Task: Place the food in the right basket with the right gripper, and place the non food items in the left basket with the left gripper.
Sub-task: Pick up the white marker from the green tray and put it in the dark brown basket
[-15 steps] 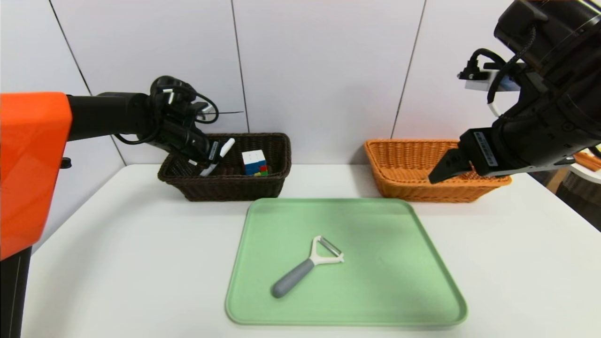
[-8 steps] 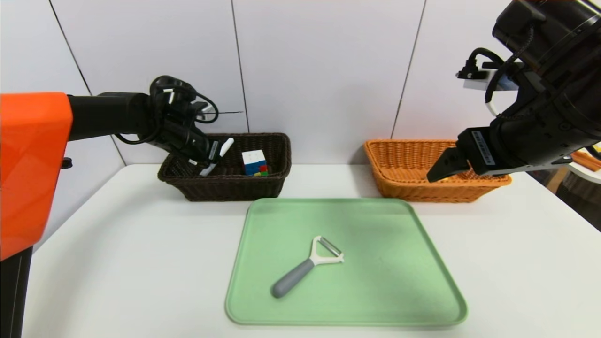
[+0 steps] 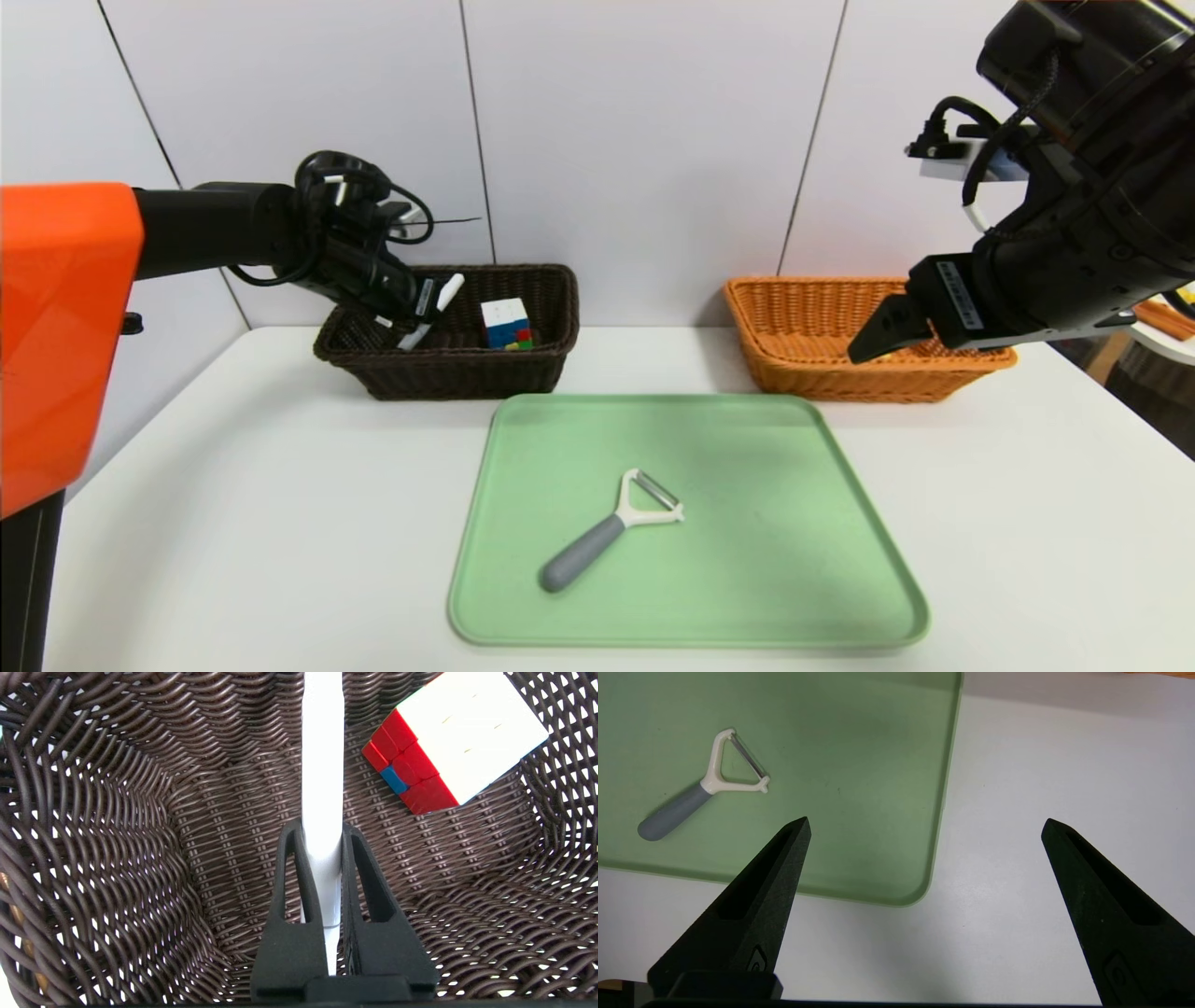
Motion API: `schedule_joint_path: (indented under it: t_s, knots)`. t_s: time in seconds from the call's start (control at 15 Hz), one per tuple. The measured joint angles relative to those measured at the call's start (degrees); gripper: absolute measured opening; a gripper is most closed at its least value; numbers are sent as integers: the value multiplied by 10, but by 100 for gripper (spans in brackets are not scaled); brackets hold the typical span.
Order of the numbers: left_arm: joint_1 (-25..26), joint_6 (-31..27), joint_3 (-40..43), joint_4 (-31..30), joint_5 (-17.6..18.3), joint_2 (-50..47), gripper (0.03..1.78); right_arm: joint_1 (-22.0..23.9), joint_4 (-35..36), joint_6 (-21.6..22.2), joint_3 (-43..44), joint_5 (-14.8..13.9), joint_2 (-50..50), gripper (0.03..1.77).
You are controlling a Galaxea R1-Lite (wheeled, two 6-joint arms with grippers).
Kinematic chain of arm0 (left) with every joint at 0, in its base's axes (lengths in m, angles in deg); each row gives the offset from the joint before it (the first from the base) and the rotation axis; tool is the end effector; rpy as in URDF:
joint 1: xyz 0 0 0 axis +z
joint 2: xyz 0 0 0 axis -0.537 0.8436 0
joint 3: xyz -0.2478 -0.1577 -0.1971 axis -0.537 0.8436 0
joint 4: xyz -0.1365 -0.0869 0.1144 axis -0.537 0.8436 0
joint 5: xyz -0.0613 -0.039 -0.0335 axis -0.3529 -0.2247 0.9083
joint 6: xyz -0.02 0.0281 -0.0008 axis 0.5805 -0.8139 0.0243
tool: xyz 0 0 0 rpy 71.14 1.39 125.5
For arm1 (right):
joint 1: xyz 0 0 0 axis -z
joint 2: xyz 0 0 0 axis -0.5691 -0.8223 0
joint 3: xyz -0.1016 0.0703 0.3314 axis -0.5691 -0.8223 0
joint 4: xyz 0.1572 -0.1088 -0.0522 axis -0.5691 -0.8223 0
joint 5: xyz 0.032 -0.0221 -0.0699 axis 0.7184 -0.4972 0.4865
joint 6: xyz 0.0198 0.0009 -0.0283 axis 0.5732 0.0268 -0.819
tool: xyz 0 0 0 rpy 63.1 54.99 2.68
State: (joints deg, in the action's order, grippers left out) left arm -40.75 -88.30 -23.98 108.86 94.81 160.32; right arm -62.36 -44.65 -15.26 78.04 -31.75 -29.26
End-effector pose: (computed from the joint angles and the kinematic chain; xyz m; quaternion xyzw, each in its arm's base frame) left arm 0.4873 -0.0757 0.2394 0.0339 0.3408 -0.1462 0.9281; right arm 0.2528 0.1249 0.3637 -0.0375 0.4609 0.0619 0.8845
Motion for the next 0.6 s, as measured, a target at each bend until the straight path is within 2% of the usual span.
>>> schedule_joint_path:
  t_s: [0.6]
  knots:
    - [-2,2,-2,-1,-8,0,16,0,0,1,0,0,0,171]
